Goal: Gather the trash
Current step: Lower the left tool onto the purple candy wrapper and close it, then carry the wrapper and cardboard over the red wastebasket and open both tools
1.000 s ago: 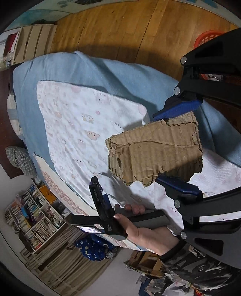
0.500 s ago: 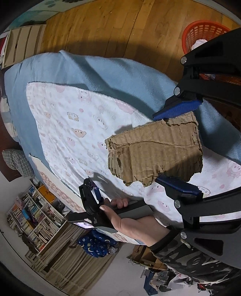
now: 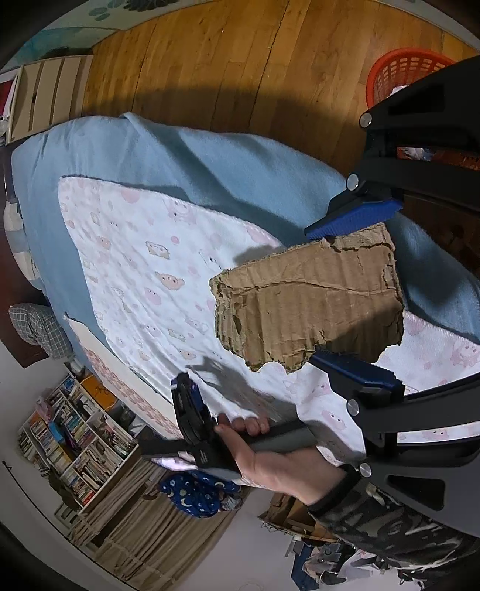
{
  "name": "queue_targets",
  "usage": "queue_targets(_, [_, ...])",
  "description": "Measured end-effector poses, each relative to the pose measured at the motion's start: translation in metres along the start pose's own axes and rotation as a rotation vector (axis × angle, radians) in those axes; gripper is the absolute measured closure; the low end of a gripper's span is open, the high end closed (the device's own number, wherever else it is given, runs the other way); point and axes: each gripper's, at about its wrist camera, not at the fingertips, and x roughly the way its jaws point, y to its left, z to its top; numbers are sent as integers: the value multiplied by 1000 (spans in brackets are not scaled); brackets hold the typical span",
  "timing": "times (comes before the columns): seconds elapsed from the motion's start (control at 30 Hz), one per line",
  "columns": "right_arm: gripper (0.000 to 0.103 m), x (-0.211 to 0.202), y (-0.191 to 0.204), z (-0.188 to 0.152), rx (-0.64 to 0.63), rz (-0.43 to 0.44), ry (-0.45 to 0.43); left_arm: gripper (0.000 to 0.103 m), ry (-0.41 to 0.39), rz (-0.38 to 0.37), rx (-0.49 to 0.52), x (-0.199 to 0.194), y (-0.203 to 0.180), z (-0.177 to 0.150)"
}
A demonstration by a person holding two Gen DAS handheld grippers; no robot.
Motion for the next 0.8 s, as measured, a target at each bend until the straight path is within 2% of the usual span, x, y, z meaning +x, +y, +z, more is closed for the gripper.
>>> queue_targets(0.17, [42, -13, -3, 5, -14, -12, -36, 73, -55, -27, 54, -60, -10, -4])
queue_targets(0.33, [42, -45, -6, 5, -20, -18, -125, 73, -170, -96, 105, -159, -25, -23])
queue_targets(0.47, [42, -80, -9, -8, -24, -14, -182, 72, -261, -161, 193, -237, -52, -55])
queue_targets(0.63, [42, -139, -14, -38, -44, -47, -251, 72, -250, -250, 260, -286, -90, -104])
queue_targets(0.8, [42, -207, -35, -103, -27, -130, -320, 72, -203, -352, 345, -298, -142, -150])
